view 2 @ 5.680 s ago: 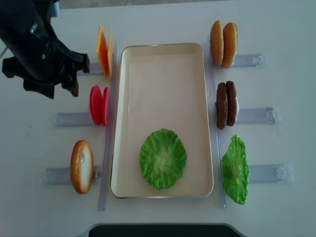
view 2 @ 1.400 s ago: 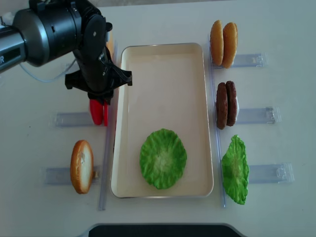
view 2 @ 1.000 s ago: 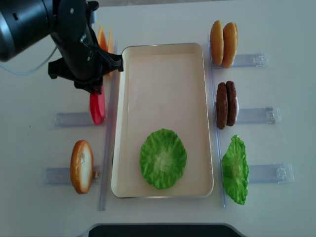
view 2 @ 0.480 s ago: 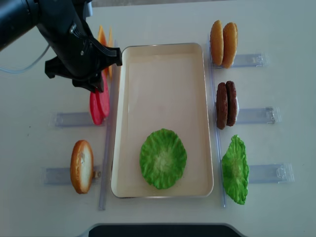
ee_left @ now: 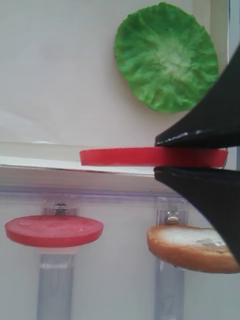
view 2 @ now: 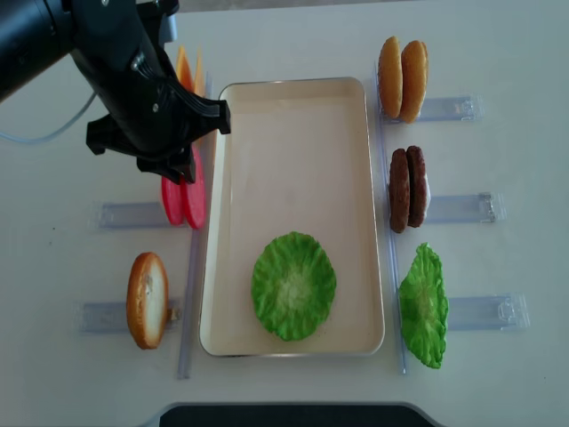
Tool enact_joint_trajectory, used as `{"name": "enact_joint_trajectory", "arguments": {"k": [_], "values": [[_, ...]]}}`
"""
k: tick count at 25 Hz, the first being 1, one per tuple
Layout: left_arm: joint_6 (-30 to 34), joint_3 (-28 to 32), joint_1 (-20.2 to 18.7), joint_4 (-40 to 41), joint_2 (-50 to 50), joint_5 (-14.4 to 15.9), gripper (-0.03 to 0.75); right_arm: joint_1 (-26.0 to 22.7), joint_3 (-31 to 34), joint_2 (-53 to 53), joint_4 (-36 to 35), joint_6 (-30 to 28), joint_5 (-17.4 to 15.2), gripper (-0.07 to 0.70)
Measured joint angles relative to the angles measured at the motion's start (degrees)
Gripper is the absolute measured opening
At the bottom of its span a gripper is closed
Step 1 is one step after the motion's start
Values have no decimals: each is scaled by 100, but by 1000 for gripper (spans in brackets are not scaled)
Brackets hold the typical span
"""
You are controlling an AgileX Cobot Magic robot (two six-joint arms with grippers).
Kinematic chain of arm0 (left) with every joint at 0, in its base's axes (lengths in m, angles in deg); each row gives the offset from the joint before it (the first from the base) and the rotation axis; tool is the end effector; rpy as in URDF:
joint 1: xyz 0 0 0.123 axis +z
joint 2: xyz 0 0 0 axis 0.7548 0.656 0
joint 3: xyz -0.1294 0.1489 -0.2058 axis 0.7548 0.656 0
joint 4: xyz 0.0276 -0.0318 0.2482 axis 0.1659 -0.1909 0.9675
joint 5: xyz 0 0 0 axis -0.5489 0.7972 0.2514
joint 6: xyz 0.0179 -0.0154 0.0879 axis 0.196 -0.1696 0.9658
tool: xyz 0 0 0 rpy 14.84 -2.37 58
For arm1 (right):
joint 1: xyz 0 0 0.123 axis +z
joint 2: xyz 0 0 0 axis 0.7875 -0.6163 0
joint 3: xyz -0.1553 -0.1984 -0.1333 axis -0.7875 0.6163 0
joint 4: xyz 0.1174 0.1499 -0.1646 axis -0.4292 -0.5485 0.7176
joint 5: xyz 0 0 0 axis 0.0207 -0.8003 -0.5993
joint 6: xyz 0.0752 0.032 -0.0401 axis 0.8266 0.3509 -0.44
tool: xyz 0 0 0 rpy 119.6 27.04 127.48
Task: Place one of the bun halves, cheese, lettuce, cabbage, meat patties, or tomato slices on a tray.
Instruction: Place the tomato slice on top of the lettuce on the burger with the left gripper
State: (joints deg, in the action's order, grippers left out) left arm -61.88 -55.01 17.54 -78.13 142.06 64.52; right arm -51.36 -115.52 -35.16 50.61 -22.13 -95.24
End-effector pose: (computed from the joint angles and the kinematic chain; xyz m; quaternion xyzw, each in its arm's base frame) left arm 0.2580 -0.1483 0.2886 -0.0470 0.9926 -0.0199 0.1100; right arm -0.0108 0.0124 0.2739 -0.0440 0.8641 0.0596 0.4979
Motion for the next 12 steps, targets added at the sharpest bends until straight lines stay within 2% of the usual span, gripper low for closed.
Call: {"name": "enact_joint_trajectory", "arguments": {"k": [6, 10, 12], "values": [[-455, 30, -495, 174, -199, 285, 64, 0, 0, 0, 0, 0, 0, 543], [-683, 534, -573, 190, -446, 276, 64, 0, 0, 0, 0, 5, 0, 543], [-779, 868, -573, 190, -608, 169, 64, 0, 0, 0, 0, 5, 0, 543]]}}
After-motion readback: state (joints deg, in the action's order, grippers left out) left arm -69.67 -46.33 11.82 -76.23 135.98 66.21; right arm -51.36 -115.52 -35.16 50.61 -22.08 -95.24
